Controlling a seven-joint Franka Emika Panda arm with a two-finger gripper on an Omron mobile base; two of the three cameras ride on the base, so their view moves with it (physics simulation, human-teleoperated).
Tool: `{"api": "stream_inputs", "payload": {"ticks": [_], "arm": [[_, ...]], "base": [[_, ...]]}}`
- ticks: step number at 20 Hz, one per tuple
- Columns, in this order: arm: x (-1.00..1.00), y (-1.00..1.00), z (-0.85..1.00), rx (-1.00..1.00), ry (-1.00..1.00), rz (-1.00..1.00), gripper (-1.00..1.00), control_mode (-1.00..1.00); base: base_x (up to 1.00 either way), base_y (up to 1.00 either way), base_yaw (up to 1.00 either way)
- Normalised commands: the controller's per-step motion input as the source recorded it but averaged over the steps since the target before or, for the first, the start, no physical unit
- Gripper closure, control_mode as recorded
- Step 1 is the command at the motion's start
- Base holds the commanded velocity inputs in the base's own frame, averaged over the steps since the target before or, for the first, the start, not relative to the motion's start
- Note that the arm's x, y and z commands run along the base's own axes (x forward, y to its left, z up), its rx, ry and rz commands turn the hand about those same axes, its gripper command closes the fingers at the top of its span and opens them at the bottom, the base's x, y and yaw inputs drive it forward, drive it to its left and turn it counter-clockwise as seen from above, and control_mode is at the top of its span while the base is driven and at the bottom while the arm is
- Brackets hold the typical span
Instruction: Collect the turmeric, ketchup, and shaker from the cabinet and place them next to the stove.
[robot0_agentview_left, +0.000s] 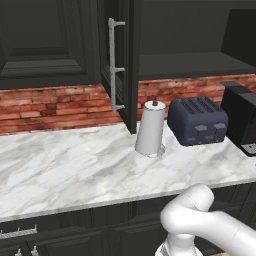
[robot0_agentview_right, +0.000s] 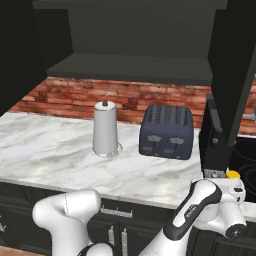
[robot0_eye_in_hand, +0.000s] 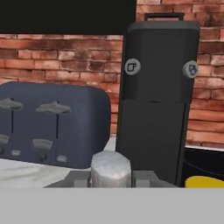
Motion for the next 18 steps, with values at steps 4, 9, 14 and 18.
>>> {"api": "stream_inputs", "payload": {"ticks": [4,9,14,18], "arm": [[0.22,-0.15,-0.15,0.00,0.03,-0.03,1.00,-1.00],[0.10,-0.03,-0.22,0.00,0.00,-0.01,1.00,-1.00],[0.01,-0.02,-0.26,0.00,0.00,0.00,1.00,-1.00],[-0.04,0.00,-0.32,0.00,0.00,0.00,1.00,-1.00]], "base": [[0.00,0.00,0.00],[0.00,0.00,0.00],[0.00,0.00,0.00],[0.00,0.00,0.00]]}}
